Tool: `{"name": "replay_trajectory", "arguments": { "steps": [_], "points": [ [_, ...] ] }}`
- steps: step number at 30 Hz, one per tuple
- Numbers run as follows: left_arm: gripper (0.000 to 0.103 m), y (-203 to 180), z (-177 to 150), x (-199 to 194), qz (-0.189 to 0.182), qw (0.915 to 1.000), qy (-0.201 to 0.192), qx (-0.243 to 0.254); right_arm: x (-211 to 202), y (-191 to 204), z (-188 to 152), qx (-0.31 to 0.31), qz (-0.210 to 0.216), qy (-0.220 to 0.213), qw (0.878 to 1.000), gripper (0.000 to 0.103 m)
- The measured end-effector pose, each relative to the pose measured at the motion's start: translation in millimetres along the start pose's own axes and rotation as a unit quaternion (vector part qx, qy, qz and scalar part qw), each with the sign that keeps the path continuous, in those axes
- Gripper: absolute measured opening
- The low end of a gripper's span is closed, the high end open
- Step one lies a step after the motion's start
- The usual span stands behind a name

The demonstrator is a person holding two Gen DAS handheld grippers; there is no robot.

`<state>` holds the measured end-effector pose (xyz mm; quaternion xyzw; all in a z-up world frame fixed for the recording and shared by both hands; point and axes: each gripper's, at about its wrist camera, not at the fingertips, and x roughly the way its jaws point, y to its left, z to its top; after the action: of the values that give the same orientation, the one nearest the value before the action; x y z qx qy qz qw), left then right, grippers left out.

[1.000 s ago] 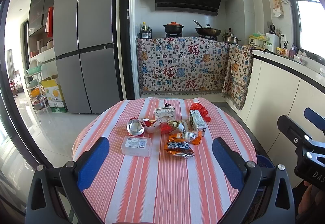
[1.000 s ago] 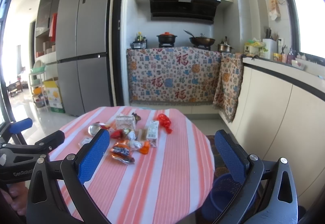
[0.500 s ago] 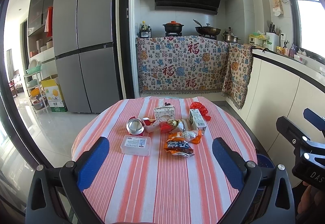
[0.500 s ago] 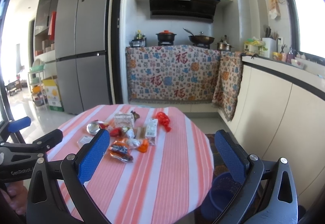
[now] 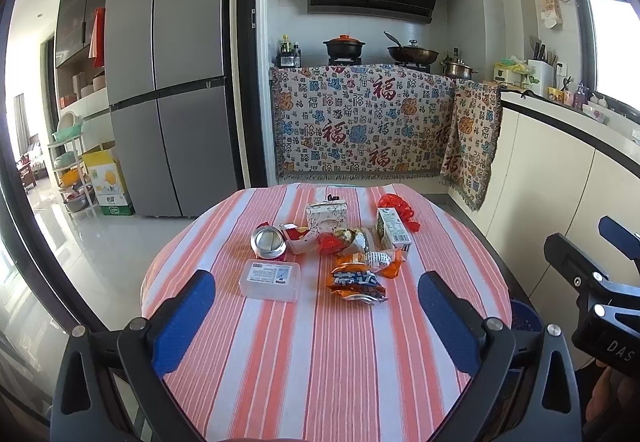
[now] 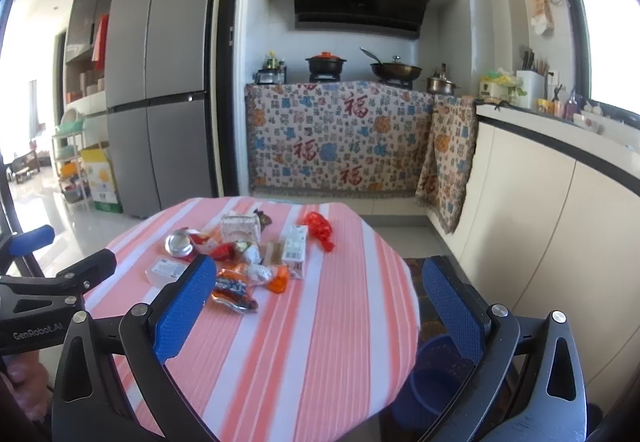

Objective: Collect trash
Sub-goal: 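Grasp the clear plastic box with the left gripper while the right gripper grasps the orange crushed can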

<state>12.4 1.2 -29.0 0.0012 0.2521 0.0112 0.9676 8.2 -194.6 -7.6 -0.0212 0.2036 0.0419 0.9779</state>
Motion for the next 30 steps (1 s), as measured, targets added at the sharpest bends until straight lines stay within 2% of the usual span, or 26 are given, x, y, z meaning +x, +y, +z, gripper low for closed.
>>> {"name": "replay_trajectory", "arguments": {
  "steps": [7,17,24,30],
  "points": [
    [0.103,3,-2,11,0.005,0.9998,0.018,0.0,12,4,-9,-0.005,-0.002,0.014,1.0,0.103],
    [0.103,21,-18,44,0.016,0.9975,0.065,-0.023,31,4,-25,-0.007,0.006,0.038,0.999,0.103],
    [0.103,38,-36,74,0.005,0.9943,0.098,-0.042,58,9,-43,0.001,0.038,0.064,0.997,0.103],
    [0.103,60,-59,115,0.021,0.9885,0.142,-0.046,93,18,-66,-0.012,0.064,0.1,0.993,0.103]
  ]
}}
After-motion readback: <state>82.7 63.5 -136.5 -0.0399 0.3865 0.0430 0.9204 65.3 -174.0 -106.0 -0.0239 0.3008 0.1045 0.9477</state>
